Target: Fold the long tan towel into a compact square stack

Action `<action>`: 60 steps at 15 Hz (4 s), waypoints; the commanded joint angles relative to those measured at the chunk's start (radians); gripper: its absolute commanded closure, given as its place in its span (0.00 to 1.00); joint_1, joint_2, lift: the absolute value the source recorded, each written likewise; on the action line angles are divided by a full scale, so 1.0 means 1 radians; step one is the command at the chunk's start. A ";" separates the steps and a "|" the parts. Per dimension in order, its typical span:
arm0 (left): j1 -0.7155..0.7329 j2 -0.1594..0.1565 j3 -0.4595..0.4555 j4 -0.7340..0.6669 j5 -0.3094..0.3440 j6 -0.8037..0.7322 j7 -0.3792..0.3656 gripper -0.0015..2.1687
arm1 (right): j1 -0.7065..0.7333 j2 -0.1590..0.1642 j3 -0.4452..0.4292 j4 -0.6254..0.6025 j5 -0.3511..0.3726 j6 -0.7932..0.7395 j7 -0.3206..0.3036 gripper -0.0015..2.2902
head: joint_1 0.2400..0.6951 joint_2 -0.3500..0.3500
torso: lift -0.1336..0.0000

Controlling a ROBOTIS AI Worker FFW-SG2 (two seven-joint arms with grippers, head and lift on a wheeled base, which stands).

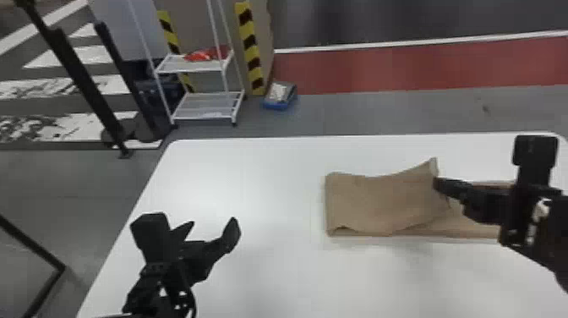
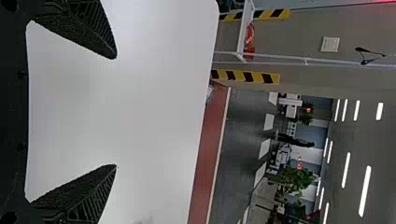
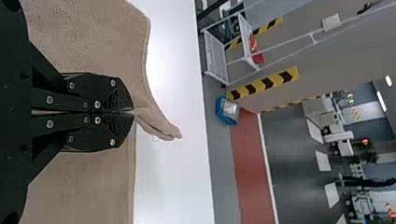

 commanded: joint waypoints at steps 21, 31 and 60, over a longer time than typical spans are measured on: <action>-0.065 0.003 -0.010 0.076 -0.021 0.009 0.002 0.02 | -0.054 -0.091 -0.299 0.017 -0.014 0.098 0.126 0.61 | 1.00 0.40 | 0.58; -0.059 0.005 -0.007 0.075 -0.021 0.012 -0.018 0.02 | -0.102 -0.095 -0.303 0.241 0.246 -0.040 0.058 0.00 | 1.00 0.32 | 0.58; -0.001 0.000 -0.001 0.067 -0.031 -0.261 0.019 0.02 | 0.108 0.055 0.046 0.264 0.166 -0.494 0.100 0.88 | 1.00 0.71 | 0.58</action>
